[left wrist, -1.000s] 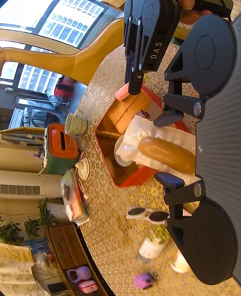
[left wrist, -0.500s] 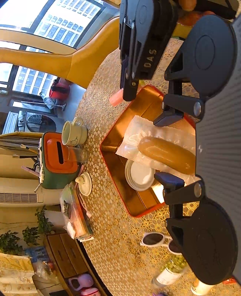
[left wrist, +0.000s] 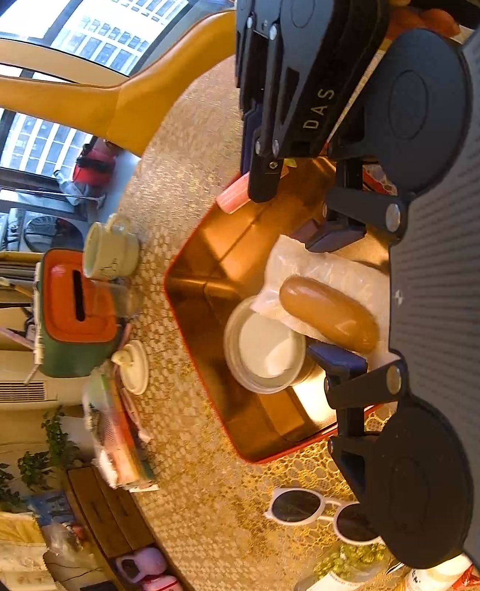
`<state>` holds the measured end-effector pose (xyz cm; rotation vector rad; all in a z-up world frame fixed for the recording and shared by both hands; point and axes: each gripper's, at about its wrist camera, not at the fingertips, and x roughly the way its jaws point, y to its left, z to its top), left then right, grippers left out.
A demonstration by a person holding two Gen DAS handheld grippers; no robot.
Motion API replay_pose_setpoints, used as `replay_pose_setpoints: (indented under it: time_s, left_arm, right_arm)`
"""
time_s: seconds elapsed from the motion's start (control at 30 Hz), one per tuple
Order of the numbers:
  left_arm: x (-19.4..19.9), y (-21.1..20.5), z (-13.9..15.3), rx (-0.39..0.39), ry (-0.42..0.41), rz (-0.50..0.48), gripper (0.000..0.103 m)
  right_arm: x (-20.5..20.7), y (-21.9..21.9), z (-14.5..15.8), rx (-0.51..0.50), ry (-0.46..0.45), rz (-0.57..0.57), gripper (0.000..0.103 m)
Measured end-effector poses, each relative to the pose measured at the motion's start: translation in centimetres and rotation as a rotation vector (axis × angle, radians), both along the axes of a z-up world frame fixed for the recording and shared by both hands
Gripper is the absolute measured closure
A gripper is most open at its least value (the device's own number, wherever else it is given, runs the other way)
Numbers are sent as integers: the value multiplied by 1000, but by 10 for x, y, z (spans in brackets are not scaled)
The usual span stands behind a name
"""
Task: Organize rigid objects
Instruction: 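Carry the sausage with the left gripper while the right gripper carries the pink tube over the red tin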
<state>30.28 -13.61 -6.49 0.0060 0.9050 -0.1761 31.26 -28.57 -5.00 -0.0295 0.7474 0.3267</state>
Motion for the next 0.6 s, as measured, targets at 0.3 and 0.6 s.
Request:
replay_pose_setpoints:
  time_s: [0.3,0.6]
  left_arm:
    - [1,-5,-13,5,15,-31,46]
    - [-1,-9,-15,24,16,-54,44]
  right_arm:
    - [6,4,-13,-13,36,-1,88]
    - [4,-2,-16,20,53,-21,80]
